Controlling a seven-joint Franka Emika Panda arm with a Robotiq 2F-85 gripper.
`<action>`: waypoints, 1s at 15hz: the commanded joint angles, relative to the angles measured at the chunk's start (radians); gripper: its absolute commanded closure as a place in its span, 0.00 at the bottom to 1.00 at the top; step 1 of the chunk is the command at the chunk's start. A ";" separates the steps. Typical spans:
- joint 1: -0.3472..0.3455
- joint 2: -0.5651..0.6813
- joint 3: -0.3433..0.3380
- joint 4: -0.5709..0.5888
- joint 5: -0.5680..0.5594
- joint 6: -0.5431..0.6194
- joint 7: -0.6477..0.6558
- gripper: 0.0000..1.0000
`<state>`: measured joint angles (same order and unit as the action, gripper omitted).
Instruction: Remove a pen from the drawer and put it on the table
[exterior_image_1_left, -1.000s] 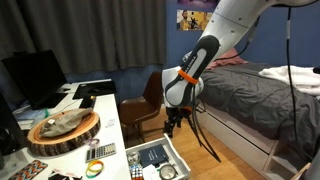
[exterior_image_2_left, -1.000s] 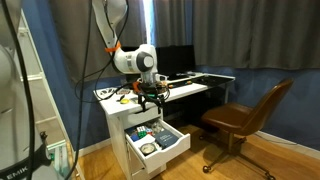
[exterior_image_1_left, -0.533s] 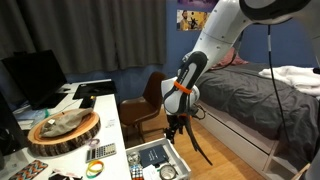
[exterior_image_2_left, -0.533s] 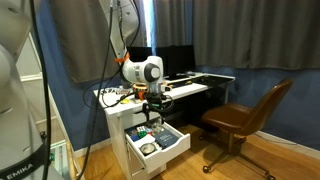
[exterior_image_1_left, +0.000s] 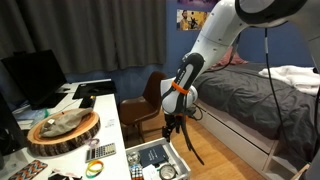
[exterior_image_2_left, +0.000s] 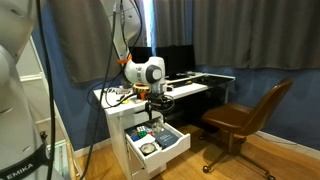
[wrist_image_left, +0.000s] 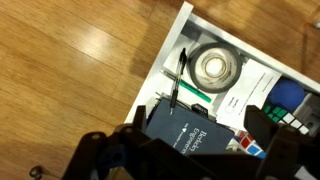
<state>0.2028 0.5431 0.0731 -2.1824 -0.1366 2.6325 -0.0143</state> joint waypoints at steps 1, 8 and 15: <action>-0.001 0.137 0.000 0.118 0.044 0.072 0.068 0.00; 0.053 0.349 -0.070 0.294 0.070 0.098 0.228 0.00; 0.061 0.493 -0.058 0.434 0.096 0.048 0.246 0.00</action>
<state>0.2418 0.9764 0.0194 -1.8276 -0.0639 2.7182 0.2196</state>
